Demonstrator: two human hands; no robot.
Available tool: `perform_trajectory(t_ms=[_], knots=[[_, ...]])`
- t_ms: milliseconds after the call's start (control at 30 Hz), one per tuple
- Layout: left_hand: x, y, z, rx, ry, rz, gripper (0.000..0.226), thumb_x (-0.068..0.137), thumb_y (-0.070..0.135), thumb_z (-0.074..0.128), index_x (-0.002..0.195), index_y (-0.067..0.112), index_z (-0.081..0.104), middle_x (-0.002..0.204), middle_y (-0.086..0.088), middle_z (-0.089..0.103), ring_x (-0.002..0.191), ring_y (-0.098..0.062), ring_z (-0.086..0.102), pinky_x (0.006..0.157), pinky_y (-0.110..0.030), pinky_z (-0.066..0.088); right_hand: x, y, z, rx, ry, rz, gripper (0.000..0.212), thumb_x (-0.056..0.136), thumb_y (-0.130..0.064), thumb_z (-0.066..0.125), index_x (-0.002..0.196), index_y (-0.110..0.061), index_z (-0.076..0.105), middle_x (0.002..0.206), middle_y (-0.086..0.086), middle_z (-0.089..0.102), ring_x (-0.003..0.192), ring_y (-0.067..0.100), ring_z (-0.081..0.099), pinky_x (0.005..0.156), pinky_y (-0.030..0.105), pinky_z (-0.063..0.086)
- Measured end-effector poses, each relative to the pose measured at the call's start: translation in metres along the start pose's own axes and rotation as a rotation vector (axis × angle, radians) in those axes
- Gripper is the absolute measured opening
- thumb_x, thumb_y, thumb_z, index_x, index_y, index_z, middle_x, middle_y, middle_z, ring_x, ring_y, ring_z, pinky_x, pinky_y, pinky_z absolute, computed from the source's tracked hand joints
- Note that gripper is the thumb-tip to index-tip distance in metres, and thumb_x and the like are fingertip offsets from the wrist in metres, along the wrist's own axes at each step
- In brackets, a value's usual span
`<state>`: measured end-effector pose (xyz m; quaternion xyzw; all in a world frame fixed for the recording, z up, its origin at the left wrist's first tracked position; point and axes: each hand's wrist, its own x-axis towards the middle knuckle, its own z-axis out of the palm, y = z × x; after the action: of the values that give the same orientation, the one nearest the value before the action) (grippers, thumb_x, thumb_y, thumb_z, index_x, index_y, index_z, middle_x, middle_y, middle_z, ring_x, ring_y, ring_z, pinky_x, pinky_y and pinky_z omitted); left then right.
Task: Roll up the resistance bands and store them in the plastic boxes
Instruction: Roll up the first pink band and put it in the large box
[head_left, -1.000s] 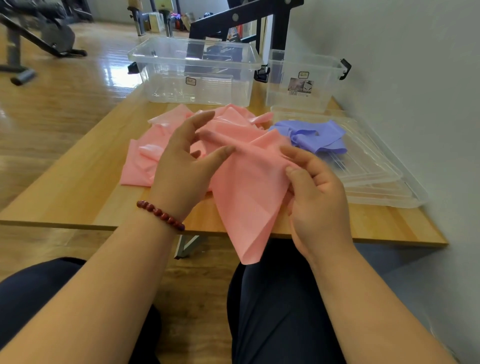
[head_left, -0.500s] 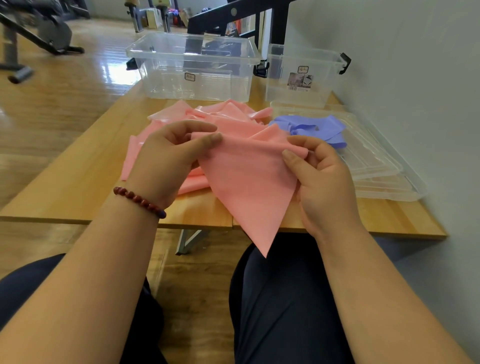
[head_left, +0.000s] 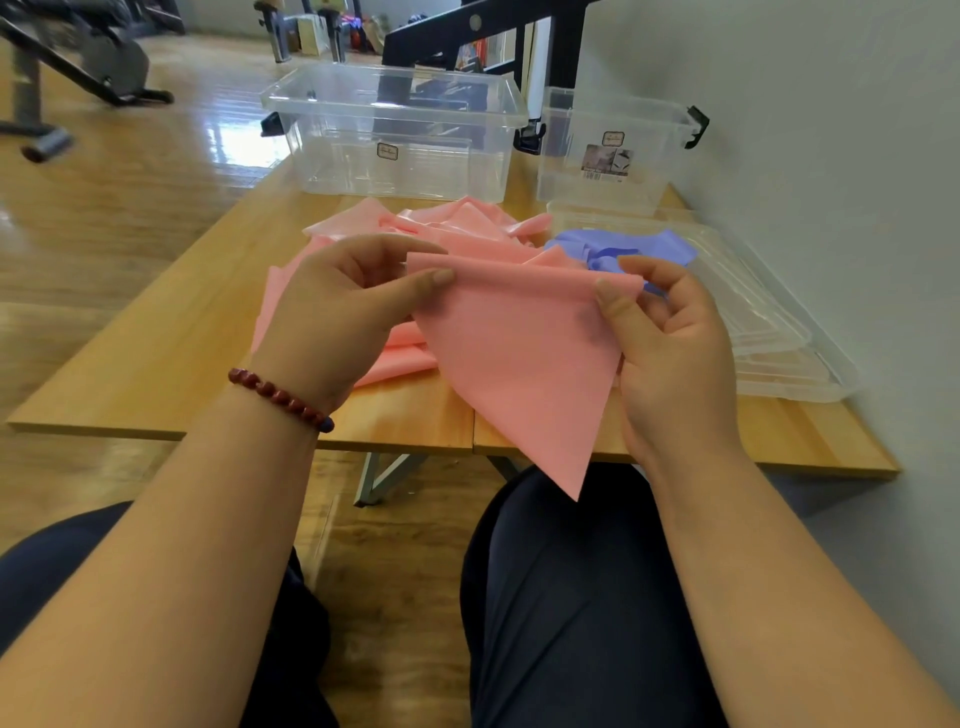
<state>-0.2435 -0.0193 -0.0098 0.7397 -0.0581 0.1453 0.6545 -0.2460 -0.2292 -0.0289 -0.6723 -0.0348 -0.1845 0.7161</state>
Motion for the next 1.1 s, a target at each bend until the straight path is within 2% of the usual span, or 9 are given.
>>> perform_trajectory(t_ms=[100, 200, 367, 467, 600, 733, 833, 933, 1100], knots=[[0.0005, -0.0012, 0.0002, 0.014, 0.029, -0.022, 0.005, 0.086, 0.024, 0.070, 0.090, 0.025, 0.071, 0.083, 0.010, 0.072, 0.086, -0.007, 0.069, 0.077, -0.022, 0.056, 0.0001, 0.0044, -0.0007, -0.033, 0.000, -0.014, 0.025, 0.093, -0.017, 0.067, 0.107, -0.037, 0.063, 0.104, -0.010, 0.071, 0.096, 0.004, 0.067, 0.079, 0.027, 0.054], [-0.0002, -0.0023, 0.0010, 0.003, 0.037, -0.034, 0.002, 0.084, 0.028, 0.070, 0.085, 0.026, 0.071, 0.076, 0.015, 0.071, 0.081, -0.002, 0.067, 0.075, -0.020, 0.055, -0.0009, 0.0066, -0.0024, -0.077, 0.031, -0.028, 0.020, 0.094, -0.019, 0.065, 0.104, -0.036, 0.068, 0.103, -0.013, 0.071, 0.098, 0.004, 0.066, 0.084, 0.029, 0.056], [-0.0009, -0.0057, 0.0041, -0.039, 0.039, -0.060, 0.005, 0.084, 0.029, 0.071, 0.082, 0.024, 0.071, 0.081, 0.007, 0.069, 0.091, -0.014, 0.065, 0.087, -0.034, 0.056, -0.0032, 0.0071, -0.0028, -0.111, 0.091, -0.033, 0.013, 0.094, -0.028, 0.065, 0.106, -0.028, 0.072, 0.097, -0.016, 0.070, 0.090, 0.003, 0.065, 0.077, 0.028, 0.056], [-0.0001, -0.0029, 0.0032, -0.126, 0.008, -0.094, 0.019, 0.073, 0.034, 0.072, 0.088, 0.023, 0.068, 0.083, 0.004, 0.067, 0.087, -0.015, 0.065, 0.082, -0.035, 0.057, -0.0044, 0.0054, -0.0031, -0.063, 0.083, -0.010, 0.013, 0.095, -0.027, 0.064, 0.105, -0.024, 0.072, 0.093, -0.016, 0.071, 0.086, 0.003, 0.067, 0.070, 0.023, 0.055], [0.0016, -0.0038, 0.0023, -0.096, -0.005, -0.093, 0.019, 0.087, 0.021, 0.068, 0.103, 0.029, 0.062, 0.088, -0.003, 0.067, 0.085, -0.020, 0.068, 0.079, -0.037, 0.059, -0.0051, 0.0028, -0.0043, -0.040, 0.087, -0.033, 0.010, 0.095, -0.025, 0.064, 0.102, -0.030, 0.067, 0.096, -0.010, 0.073, 0.089, 0.006, 0.068, 0.074, 0.027, 0.054], [-0.0005, -0.0034, 0.0025, -0.051, -0.004, -0.052, 0.006, 0.087, 0.023, 0.068, 0.091, 0.026, 0.071, 0.083, 0.008, 0.071, 0.085, -0.012, 0.067, 0.080, -0.034, 0.058, -0.0059, 0.0027, -0.0059, -0.057, 0.054, -0.041, 0.013, 0.097, -0.026, 0.062, 0.102, -0.038, 0.063, 0.093, -0.007, 0.072, 0.089, 0.009, 0.067, 0.076, 0.032, 0.056], [-0.0010, -0.0030, -0.0010, -0.080, -0.066, -0.078, 0.019, 0.075, 0.028, 0.072, 0.095, 0.026, 0.071, 0.090, 0.008, 0.074, 0.095, -0.014, 0.070, 0.085, -0.035, 0.057, -0.0047, 0.0042, -0.0070, -0.032, 0.051, 0.000, 0.012, 0.094, -0.023, 0.065, 0.100, -0.033, 0.067, 0.098, -0.008, 0.072, 0.091, 0.008, 0.068, 0.074, 0.026, 0.053], [-0.0008, -0.0047, -0.0041, -0.053, -0.072, -0.068, 0.017, 0.087, 0.015, 0.067, 0.096, 0.029, 0.070, 0.097, 0.006, 0.073, 0.100, -0.015, 0.068, 0.088, -0.035, 0.056, -0.0052, 0.0050, -0.0072, -0.009, 0.031, 0.023, 0.018, 0.093, -0.015, 0.066, 0.100, -0.031, 0.067, 0.103, -0.006, 0.073, 0.095, 0.009, 0.069, 0.074, 0.022, 0.054], [-0.0011, -0.0036, -0.0051, 0.081, -0.048, 0.040, 0.015, 0.092, 0.021, 0.063, 0.094, 0.035, 0.069, 0.091, 0.014, 0.071, 0.093, -0.006, 0.067, 0.080, -0.024, 0.057, -0.0051, 0.0051, -0.0070, 0.002, 0.071, 0.011, 0.015, 0.094, -0.017, 0.066, 0.091, -0.031, 0.069, 0.099, -0.006, 0.072, 0.094, 0.012, 0.068, 0.070, 0.022, 0.053]])
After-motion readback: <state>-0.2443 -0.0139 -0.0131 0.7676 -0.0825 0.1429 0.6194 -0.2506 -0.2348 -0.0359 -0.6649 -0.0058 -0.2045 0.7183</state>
